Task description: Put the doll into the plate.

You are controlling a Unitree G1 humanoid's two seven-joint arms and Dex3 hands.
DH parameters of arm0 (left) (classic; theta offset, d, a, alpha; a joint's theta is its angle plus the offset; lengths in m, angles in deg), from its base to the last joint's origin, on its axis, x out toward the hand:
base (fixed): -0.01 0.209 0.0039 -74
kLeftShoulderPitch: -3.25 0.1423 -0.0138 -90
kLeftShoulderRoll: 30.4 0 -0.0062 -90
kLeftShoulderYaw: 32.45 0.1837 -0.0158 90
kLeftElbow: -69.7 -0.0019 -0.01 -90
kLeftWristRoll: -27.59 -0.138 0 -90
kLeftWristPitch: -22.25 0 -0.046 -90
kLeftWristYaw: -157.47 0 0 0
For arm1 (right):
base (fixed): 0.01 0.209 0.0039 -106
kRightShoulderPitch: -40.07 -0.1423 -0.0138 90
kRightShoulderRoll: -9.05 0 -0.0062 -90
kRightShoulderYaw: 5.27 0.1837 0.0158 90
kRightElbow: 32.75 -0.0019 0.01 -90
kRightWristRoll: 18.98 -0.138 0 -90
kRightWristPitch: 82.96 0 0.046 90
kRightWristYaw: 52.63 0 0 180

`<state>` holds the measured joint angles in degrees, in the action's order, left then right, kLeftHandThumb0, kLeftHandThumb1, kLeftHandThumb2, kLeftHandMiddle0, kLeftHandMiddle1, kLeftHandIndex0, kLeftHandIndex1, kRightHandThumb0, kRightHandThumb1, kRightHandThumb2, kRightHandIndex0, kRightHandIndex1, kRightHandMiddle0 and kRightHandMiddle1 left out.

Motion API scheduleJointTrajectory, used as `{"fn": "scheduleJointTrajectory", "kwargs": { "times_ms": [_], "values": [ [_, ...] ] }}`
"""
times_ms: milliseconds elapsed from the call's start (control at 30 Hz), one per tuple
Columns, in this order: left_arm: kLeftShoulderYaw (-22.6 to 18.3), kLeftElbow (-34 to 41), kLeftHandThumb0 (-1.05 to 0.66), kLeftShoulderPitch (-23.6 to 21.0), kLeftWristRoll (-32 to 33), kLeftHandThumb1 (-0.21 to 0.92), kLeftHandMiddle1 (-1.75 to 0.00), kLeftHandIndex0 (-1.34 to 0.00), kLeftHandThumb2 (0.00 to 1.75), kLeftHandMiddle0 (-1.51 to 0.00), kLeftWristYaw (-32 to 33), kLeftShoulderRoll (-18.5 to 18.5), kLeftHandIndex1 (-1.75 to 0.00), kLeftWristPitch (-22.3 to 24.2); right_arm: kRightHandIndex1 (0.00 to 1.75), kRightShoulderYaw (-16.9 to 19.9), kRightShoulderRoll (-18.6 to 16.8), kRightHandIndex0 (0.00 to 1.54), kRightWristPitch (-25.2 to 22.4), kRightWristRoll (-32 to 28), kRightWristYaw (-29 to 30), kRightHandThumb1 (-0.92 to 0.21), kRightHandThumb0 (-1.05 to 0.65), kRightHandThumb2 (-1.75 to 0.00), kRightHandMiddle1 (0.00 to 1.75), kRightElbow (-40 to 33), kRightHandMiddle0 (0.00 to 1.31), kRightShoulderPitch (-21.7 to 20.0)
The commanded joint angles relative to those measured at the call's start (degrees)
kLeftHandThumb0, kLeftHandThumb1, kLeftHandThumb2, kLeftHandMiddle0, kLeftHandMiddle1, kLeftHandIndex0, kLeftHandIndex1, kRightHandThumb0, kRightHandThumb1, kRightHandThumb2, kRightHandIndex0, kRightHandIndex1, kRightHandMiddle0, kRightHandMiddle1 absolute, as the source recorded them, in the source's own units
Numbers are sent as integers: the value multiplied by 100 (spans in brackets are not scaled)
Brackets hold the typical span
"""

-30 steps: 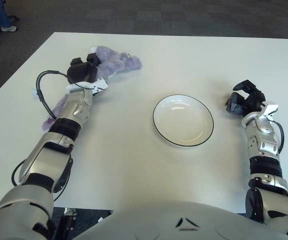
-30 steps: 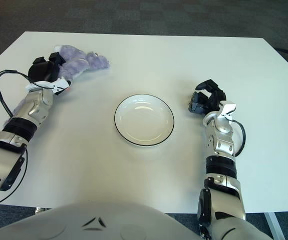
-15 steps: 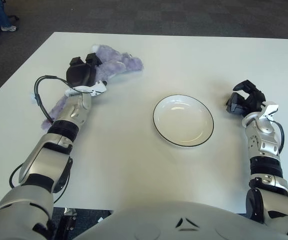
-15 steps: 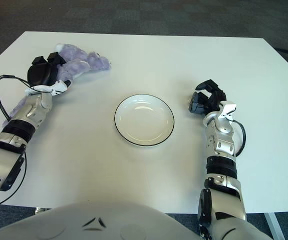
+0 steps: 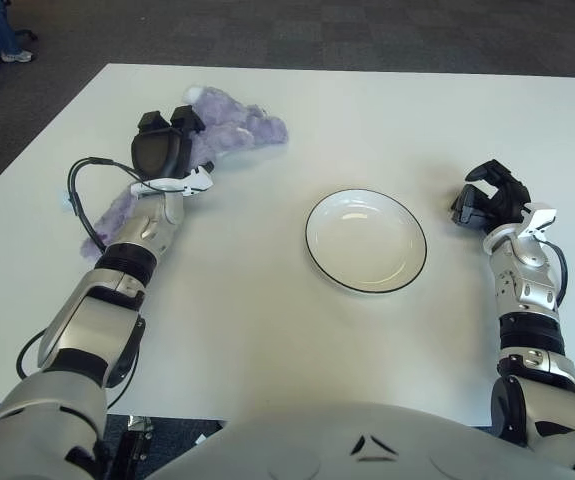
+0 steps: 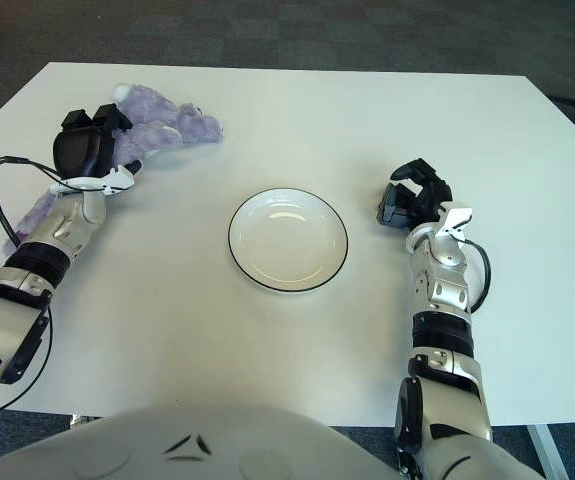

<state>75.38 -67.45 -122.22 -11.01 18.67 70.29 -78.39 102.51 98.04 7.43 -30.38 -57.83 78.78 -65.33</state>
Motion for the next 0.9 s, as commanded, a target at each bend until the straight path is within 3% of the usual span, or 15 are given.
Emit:
{"fn": "scheduleJointTrajectory", "kwargs": {
  "times_ms": [0, 867],
  "values": [
    [-114, 185, 55, 80, 67, 13, -175, -102, 154, -76, 29, -1, -175, -94, 172, -60, -33, 80, -340, 3, -45, -9, 0, -158, 175, 212, 54, 227],
    [-620, 1007, 54, 479, 219, 15, -175, -98, 152, -75, 466, 9, -175, -955, 173, -62, -2, 79, -383, -3, -84, -9, 0, -158, 175, 232, 54, 210]
  ]
}}
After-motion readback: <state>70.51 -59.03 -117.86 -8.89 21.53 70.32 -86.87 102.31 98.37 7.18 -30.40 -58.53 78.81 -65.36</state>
